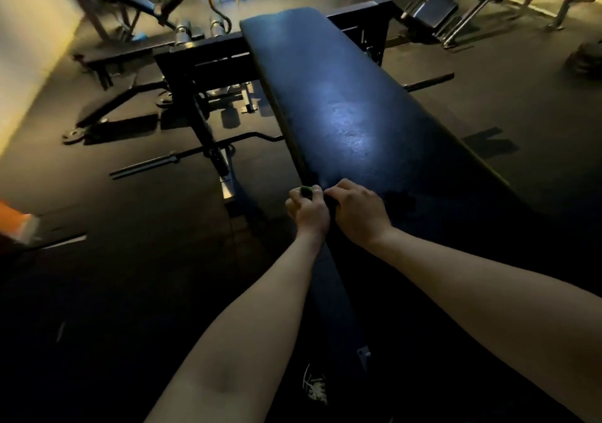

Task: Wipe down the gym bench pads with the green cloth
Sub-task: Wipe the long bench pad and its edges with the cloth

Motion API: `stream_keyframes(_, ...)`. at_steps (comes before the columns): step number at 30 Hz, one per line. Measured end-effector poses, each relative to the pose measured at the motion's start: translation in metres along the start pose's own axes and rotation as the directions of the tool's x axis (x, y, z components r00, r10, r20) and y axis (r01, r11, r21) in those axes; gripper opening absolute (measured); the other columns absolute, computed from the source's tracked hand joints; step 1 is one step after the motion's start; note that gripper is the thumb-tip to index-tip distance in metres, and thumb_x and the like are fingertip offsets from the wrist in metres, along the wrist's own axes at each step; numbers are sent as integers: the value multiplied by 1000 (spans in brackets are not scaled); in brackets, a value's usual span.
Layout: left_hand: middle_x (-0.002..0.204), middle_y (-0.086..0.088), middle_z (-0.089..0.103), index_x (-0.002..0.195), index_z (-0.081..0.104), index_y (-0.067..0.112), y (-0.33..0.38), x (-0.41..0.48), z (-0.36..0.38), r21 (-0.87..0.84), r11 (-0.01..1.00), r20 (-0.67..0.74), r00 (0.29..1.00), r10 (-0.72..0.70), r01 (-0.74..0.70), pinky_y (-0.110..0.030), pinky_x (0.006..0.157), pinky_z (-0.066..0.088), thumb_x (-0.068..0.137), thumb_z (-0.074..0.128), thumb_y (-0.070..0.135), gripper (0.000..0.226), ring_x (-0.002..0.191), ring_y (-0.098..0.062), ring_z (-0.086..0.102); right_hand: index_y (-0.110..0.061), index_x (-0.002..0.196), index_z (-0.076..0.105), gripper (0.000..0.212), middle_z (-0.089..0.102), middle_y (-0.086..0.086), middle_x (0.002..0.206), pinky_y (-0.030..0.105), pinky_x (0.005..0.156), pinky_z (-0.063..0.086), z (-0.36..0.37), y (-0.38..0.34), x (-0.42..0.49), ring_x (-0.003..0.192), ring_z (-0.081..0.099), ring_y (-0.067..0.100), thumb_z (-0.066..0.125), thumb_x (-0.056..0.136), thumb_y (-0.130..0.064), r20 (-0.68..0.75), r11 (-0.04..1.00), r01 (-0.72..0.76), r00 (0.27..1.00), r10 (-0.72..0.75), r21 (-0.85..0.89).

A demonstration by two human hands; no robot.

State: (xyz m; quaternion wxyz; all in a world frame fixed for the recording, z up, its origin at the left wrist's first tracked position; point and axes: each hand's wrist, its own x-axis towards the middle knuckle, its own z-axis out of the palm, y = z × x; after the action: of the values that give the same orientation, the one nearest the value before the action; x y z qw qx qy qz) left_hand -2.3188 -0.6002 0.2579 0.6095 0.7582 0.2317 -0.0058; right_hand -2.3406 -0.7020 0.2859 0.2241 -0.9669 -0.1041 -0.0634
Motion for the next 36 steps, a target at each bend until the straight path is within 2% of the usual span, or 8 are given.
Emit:
stream_keyframes(5, 130, -20, 40, 130, 41, 4, -8, -37, -3, 142, 988, -5, 998, 55, -54, -40, 106, 39, 104, 46, 30, 37, 123, -35, 43, -23, 108, 68, 22, 60, 2, 106, 37, 76, 51, -10, 19, -17, 100, 62, 28, 52, 94, -17, 3, 998, 40, 999, -40, -39)
stream_keyframes(10, 117, -11, 40, 128, 43, 6, -29, -70, -8, 84, 996, -36, 999, 37, -34, -41, 101, 41, 102, 48, 30, 36, 115, -34, 48, -19, 111, 69, 27, 64, -2, 115, 35, 89, 47, 0, 19, -30, 117, 50, 22, 51, 92, -11, -41, 997, 77, 996, -77, -3)
stream_keyframes(15, 120, -13, 44, 114, 41, 21, -33, -64, -14, 91, 976, -57, 977, 205, -199, -54, 95, 49, 100, 50, 35, 22, 106, -37, 55, -18, 101, 74, 30, 71, 1, 106, 41, 89, 52, 4, 27, -30, 103, 60, 28, 50, 83, -17, -147, 991, 134, 980, -136, -18)
stream_keyframes(18, 134, -18, 40, 127, 45, 16, -10, -30, -15, -56, 994, -145, 986, 83, -92, -39, 92, 51, 103, 49, 28, 28, 108, -30, 54, -20, 101, 74, 34, 70, -1, 106, 41, 90, 51, 3, 24, -27, 106, 59, 26, 46, 81, -22, -148, 992, 128, 981, -126, -1)
stream_keyframes(20, 139, -17, 37, 137, 42, 11, 4, -10, -7, -75, 997, -119, 993, -6, -3, -30, 89, 44, 105, 47, 27, 36, 111, -28, 50, -21, 101, 73, 32, 68, -3, 107, 39, 91, 49, 5, 25, -27, 107, 58, 24, 48, 81, -22, -149, 993, 122, 981, -121, -3)
stream_keyframes(26, 143, -22, 35, 144, 33, 5, 2, 0, 9, -29, 996, -87, 992, -90, 88, -40, 111, 34, 105, 44, 32, 48, 129, -38, 42, -24, 99, 70, 26, 66, -4, 106, 37, 89, 45, 7, 27, -24, 106, 56, 22, 51, 81, -23, -147, 995, 100, 984, -101, -17)
stream_keyframes(32, 141, -22, 37, 143, 33, 5, -4, -33, 3, 35, 993, -67, 992, -108, 111, -42, 109, 36, 106, 41, 28, 44, 128, -38, 43, -22, 98, 70, 22, 66, -1, 105, 38, 88, 47, 5, 23, -25, 107, 57, 24, 51, 86, -21, -93, 996, 76, 992, -80, -45)
stream_keyframes(36, 136, -21, 39, 138, 37, 2, -12, -72, -3, 139, 990, -42, 999, -30, 36, -41, 102, 36, 107, 35, 26, 38, 127, -39, 42, -17, 102, 68, 22, 66, 2, 112, 38, 88, 46, 0, 18, -30, 112, 55, 26, 50, 90, -18, -37, 992, 79, 996, -82, -96)
